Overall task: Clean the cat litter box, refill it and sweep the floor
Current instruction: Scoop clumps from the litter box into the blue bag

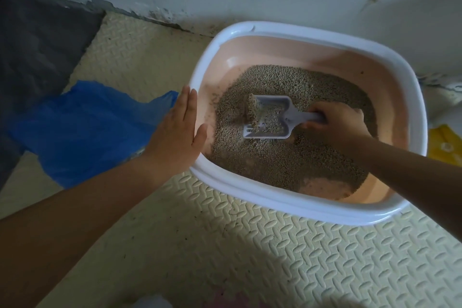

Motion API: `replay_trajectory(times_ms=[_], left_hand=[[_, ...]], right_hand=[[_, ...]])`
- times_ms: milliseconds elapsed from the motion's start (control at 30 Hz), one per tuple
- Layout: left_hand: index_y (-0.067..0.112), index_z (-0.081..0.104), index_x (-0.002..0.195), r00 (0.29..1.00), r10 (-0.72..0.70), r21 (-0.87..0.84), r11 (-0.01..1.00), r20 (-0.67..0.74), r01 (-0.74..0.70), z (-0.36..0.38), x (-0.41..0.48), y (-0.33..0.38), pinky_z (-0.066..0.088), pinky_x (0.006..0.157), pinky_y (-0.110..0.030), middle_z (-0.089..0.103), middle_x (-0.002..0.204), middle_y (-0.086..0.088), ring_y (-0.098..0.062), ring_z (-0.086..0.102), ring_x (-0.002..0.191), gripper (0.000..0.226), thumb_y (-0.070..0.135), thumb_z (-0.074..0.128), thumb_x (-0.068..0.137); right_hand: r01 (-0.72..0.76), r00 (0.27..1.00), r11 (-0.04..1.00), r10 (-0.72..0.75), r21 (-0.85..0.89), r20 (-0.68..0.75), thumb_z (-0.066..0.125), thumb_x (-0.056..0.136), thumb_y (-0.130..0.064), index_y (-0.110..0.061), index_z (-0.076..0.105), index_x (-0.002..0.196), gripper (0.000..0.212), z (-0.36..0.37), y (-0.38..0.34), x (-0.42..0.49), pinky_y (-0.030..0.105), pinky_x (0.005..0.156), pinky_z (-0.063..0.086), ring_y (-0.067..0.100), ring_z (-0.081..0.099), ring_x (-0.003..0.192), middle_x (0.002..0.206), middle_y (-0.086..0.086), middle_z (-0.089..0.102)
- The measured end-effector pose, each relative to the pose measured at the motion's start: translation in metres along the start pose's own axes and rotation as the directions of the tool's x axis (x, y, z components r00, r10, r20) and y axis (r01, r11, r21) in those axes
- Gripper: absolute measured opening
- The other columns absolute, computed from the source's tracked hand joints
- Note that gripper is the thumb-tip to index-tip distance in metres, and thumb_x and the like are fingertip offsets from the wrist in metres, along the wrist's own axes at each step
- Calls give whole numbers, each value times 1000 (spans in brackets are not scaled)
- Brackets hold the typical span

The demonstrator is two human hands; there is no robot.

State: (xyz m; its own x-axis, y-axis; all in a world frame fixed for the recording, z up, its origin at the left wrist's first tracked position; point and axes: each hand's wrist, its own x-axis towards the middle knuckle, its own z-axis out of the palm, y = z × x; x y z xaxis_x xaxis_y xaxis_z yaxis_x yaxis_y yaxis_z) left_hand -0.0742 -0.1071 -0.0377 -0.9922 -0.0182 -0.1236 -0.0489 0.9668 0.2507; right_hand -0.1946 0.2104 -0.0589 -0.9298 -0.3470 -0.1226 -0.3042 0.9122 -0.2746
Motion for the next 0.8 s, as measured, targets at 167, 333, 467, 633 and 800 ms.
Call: replay_trajectory(times_ms=[167, 333, 467, 633, 800], left_hand=[[6, -2, 150, 1000, 5, 14, 1000, -1, -5, 0, 0, 0, 25, 115, -40, -8, 159, -11, -26, 10, 146, 70, 36, 30, 96], [5, 0, 150, 1000, 8, 14, 1000, -13, -8, -1, 0, -1, 23, 113, -38, -7, 159, -11, -26, 10, 145, 69, 33, 35, 98], [3, 2, 150, 1000, 11, 23, 1000, -14, -10, -1, 0, 0, 24, 115, -39, -5, 159, -13, -27, 10, 145, 70, 33, 37, 97], [2, 4, 150, 1000, 15, 27, 1000, -19, -14, -2, 1, 0, 24, 114, -39, -4, 159, -14, -28, 12, 145, 72, 39, 26, 93], [2, 3, 150, 1000, 20, 35, 999, -20, -19, -1, 0, 0, 22, 115, -37, -5, 159, -13, -27, 9, 146, 70, 31, 38, 97]], right_hand=[[-29, 1000, 1000, 29, -9, 10, 63, 83, -43, -26, 57, 85, 18, -17, 2, -10, 33, 73, 24, 18, 45, 76, 69, -8, 51], [-69, 996, 997, 68, 18, 53, 64, 82, -45, -26, 54, 81, 21, -28, 4, -17, 31, 63, 30, 19, 49, 68, 65, -9, 51], [-101, 973, 990, 78, 98, 216, 62, 84, -45, -27, 43, 71, 29, -25, 10, -19, 31, 54, 32, 21, 52, 64, 65, -4, 51], [-78, 966, 994, 57, 72, 252, 61, 85, -44, -27, 42, 72, 28, -28, 11, -27, 29, 53, 32, 16, 50, 60, 64, -4, 51], [-98, 970, 991, 73, 96, 232, 60, 85, -47, -31, 40, 69, 30, -30, 16, -28, 31, 54, 34, 18, 51, 61, 64, -4, 51]])
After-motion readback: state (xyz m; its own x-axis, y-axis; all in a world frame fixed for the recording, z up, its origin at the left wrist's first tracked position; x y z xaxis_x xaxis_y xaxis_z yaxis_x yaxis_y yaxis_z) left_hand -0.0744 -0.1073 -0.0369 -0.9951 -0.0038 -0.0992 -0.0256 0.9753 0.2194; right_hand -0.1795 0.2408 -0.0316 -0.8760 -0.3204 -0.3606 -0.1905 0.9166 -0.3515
